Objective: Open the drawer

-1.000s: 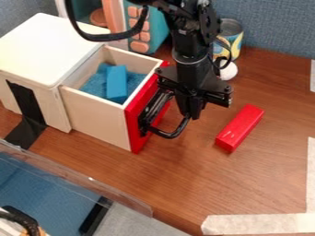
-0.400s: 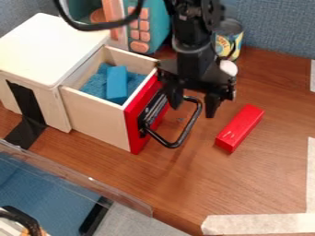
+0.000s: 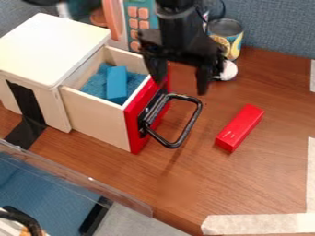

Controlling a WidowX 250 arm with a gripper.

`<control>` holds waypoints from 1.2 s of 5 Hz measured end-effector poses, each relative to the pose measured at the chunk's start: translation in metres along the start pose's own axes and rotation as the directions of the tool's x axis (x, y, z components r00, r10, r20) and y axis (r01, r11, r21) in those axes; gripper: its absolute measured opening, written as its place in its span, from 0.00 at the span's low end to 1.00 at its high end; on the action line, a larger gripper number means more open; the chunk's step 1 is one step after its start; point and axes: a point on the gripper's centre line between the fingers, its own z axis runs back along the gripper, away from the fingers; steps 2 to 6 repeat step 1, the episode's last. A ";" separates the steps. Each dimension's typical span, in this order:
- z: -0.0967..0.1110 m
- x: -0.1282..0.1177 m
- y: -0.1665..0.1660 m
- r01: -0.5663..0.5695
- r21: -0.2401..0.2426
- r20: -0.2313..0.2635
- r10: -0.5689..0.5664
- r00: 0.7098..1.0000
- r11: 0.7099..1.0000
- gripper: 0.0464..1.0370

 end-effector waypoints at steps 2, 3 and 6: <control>0.025 0.000 0.009 0.013 0.024 0.012 -0.014 1.000 1.000 0.96; 0.025 0.000 0.009 0.013 0.024 0.012 -0.014 1.000 1.000 0.96; 0.025 0.000 0.009 0.013 0.024 0.012 -0.014 1.000 1.000 0.96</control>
